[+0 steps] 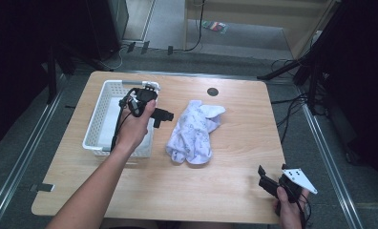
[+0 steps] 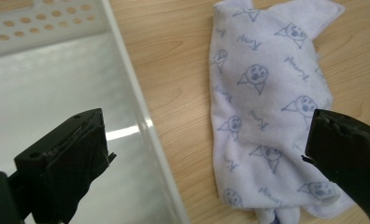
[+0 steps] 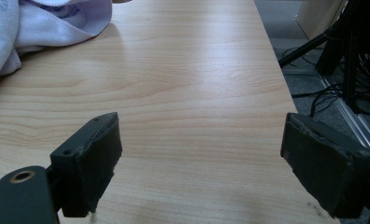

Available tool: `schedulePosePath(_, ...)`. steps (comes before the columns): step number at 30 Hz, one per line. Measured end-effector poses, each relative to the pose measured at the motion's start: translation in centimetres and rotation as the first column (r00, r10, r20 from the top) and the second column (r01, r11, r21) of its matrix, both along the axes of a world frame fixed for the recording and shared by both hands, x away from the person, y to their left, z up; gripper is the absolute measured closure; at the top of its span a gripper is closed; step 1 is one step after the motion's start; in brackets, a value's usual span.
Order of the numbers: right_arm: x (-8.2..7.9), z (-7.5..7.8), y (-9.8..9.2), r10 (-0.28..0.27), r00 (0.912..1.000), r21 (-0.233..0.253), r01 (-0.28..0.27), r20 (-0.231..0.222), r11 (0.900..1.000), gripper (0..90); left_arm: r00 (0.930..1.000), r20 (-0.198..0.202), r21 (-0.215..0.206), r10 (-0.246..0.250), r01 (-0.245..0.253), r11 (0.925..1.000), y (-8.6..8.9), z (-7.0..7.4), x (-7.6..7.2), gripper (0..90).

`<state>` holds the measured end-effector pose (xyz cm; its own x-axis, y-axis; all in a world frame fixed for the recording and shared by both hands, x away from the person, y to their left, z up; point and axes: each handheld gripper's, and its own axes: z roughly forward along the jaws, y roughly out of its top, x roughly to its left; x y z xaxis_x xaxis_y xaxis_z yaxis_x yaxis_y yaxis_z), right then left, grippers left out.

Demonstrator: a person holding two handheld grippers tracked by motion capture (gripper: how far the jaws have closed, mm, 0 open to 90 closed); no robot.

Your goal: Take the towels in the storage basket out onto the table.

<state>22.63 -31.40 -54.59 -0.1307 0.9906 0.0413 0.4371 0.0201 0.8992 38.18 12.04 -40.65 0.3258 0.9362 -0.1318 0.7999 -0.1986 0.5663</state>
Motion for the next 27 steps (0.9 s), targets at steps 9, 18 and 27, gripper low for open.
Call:
schedulePosePath(9, 0.0, 0.0, 0.0, -0.006, 1.0, -0.002, 0.006, 0.0, 1.0, 12.6, 0.9989, 0.04, -0.002, 0.025, -0.025, 0.9997, 2.7, -0.1, -1.4, 0.0)
schedulePosePath(18, 0.0, 0.0, 0.0, -0.012, 0.9999, -0.004, 0.012, 0.0, 1.0, 12.6, 0.9958, 0.065, -0.035, 0.064, -0.062, 0.9975, 5.9, -0.3, -2.7, 0.0)
schedulePosePath(27, 0.0, 0.0, 0.0, -0.015, 0.9999, -0.006, 0.015, -0.001, 1.0, 12.6, 0.9902, 0.119, -0.066, 0.073, -0.066, 0.9957, 8.4, 0.0, -5.0, 0.0)
